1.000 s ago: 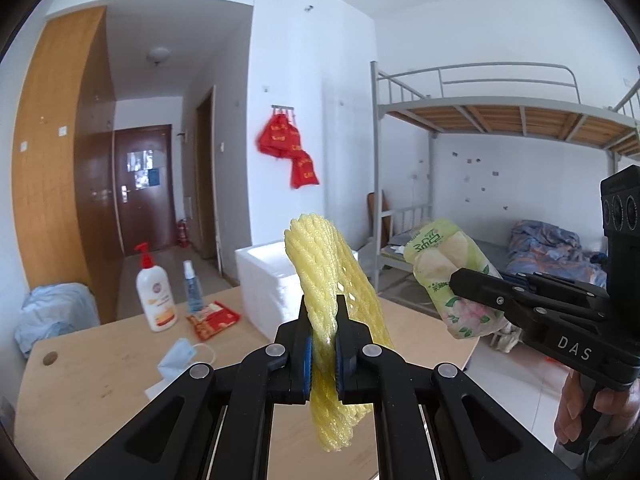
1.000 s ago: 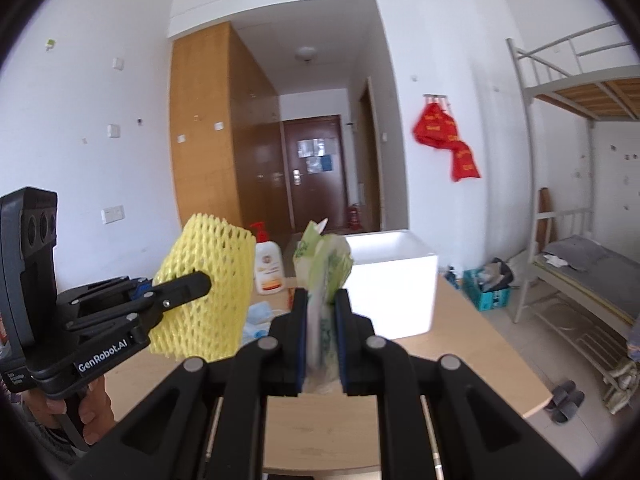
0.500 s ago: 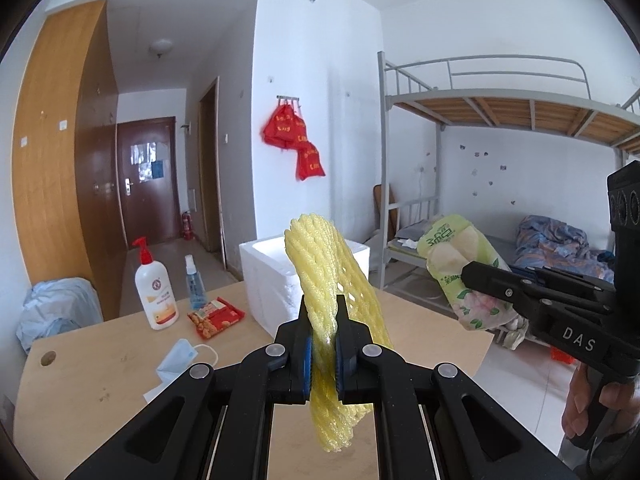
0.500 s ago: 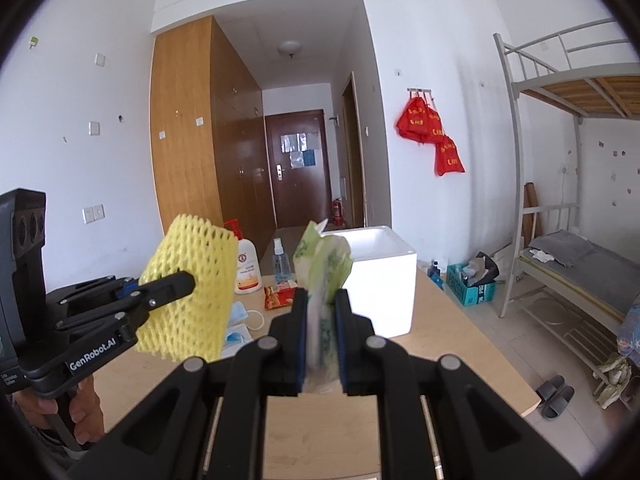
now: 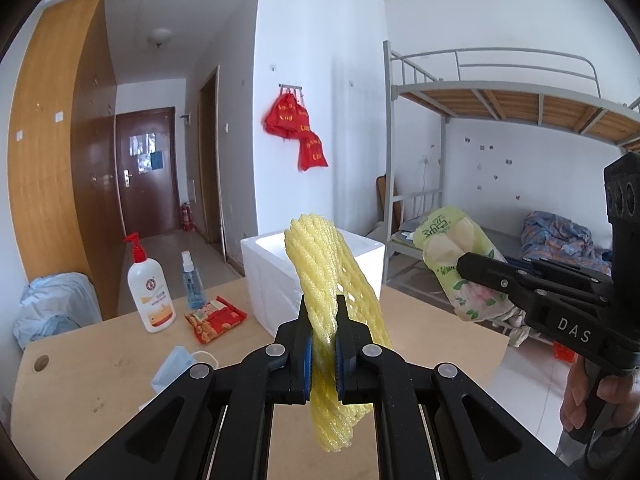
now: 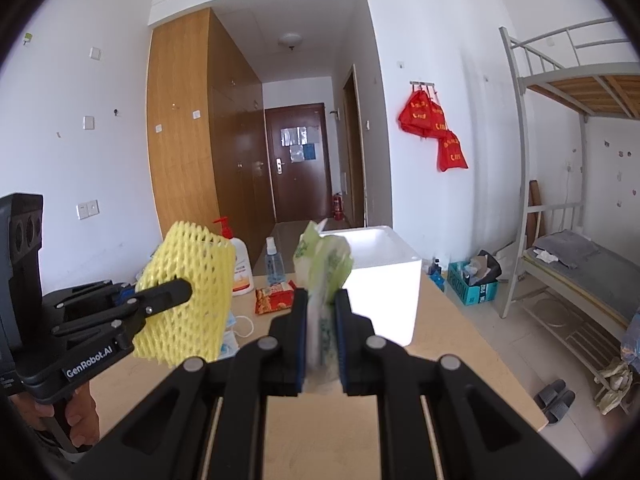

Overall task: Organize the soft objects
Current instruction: 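Lift the yellow net with left gripper while right carries tissue pack toward foam box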

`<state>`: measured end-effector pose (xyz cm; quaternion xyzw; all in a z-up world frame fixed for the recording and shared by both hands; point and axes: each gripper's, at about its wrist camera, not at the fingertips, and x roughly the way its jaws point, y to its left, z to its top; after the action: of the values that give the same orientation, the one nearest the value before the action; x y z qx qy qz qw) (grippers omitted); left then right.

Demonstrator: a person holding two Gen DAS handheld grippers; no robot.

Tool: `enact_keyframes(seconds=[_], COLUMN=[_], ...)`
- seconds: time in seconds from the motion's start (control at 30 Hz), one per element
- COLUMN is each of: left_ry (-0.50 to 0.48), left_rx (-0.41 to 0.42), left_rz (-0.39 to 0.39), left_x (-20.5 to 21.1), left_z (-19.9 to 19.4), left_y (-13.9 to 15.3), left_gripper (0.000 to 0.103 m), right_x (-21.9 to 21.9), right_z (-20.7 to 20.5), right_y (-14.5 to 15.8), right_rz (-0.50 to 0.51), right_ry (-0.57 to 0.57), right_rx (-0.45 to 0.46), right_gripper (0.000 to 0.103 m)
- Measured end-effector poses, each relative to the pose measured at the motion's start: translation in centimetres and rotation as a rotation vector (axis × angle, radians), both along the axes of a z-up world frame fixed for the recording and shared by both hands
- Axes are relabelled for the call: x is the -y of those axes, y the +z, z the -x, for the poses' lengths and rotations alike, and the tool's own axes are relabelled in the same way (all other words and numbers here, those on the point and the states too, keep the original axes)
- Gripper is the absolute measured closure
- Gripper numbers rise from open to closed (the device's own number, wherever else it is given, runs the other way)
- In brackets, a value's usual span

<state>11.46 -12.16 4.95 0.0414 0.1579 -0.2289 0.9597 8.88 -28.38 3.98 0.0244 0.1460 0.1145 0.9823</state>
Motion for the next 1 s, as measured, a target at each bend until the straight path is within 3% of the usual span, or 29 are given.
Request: enact_keyframes(seconds=[1.0], left_ry=[-0.011], left_rx=[-0.096], left_rz=[0.011], left_x=[2.9], left_z=[-12.0], left_y=[-0.2], left_gripper=[0.095], right_x=[1.3], right_z=[-9.3], right_y=[0.2], right_rz=[0.033], right_ry=[-0.036], right_rx=[-0.065], right_gripper=[0.087])
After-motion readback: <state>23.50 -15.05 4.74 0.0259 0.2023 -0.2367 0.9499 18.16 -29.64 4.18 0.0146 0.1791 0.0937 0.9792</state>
